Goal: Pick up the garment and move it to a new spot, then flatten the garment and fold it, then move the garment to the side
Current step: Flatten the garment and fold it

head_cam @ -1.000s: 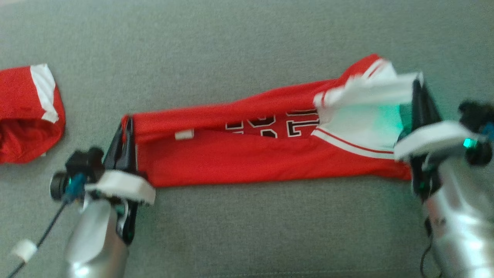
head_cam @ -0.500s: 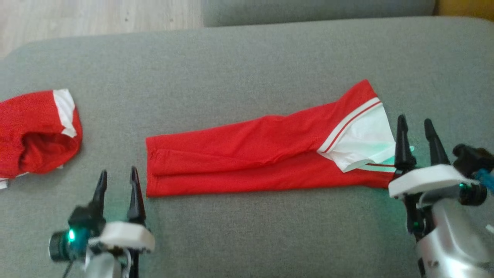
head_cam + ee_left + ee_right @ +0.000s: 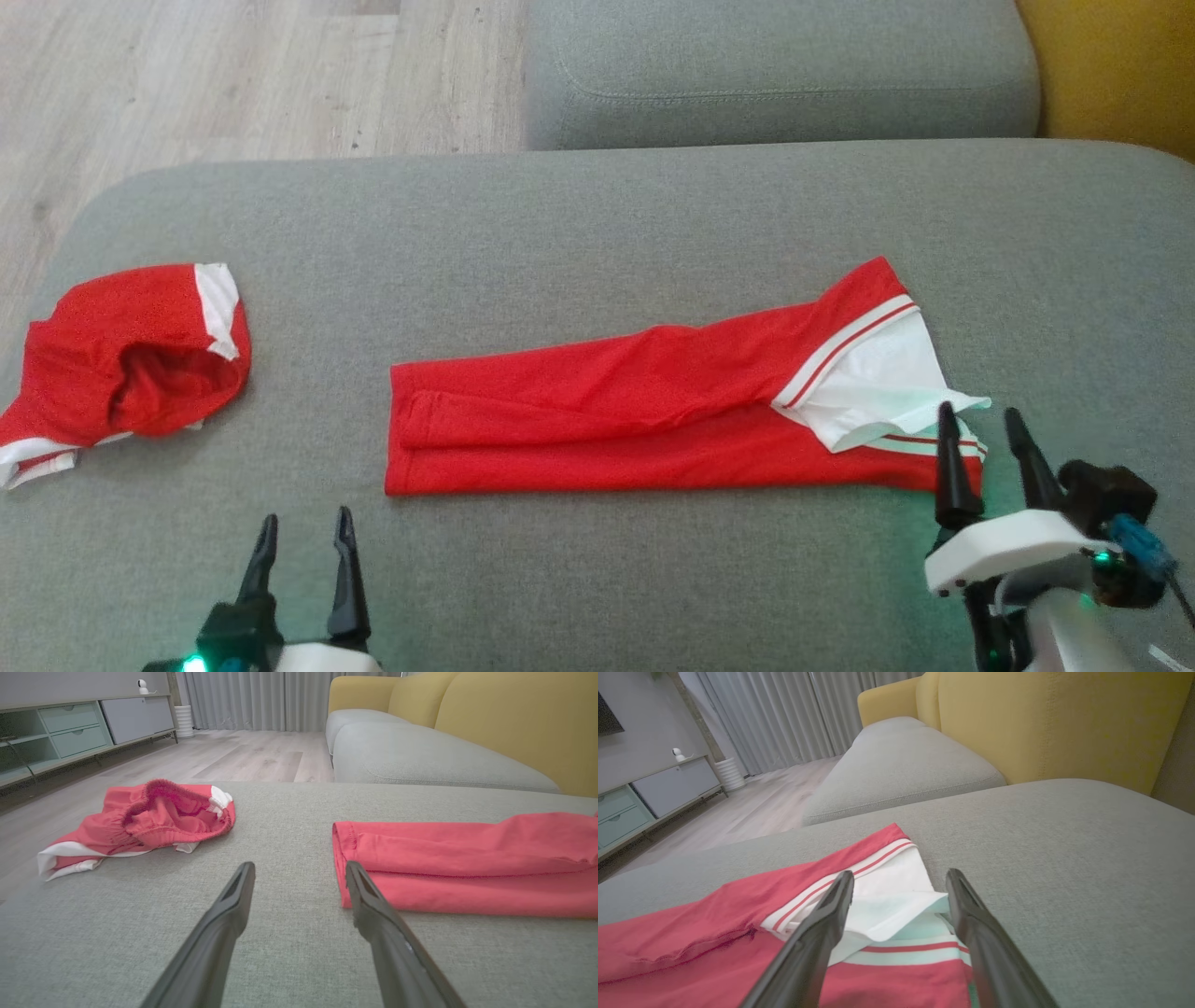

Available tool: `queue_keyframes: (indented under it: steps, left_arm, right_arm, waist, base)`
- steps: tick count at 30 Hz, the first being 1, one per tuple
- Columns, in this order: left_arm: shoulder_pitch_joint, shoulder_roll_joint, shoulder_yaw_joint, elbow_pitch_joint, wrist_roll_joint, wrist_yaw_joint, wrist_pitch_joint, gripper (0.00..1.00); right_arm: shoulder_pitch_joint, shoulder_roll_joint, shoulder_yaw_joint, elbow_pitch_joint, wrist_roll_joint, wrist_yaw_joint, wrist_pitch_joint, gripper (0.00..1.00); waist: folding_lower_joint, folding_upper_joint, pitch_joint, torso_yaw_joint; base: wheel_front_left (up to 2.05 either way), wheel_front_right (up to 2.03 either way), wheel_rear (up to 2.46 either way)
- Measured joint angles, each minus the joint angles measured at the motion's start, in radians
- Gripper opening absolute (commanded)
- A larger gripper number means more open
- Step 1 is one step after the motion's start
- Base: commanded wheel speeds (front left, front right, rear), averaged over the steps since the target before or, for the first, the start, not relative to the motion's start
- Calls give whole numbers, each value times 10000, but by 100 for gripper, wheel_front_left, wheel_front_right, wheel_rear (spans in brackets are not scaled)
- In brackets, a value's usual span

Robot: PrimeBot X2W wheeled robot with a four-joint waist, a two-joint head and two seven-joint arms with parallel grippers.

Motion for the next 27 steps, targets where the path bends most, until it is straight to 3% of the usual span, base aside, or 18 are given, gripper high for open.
queue_keyframes:
  steps: [13,21,27]
  left_arm:
    - [109,4,-460,-90,-188,165,0,100]
    - [-746,-4,-993,-48,-462,59,0,100]
    - [-926,-2,-1229,209,-566,59,0,100]
  right_arm:
    - [-121,21,184,123,-46,0,0,100]
    - [-2294,13,-677,746,-965,0,0,100]
    - [-3040,-130,-1338,2619,-1779,0,31,100]
  waist:
    - [0,0,291,71]
    - [4,0,1302,298]
    - [4,0,1766,553]
  base:
    - [0,0,0]
    - [0,0,0]
    - [0,0,0]
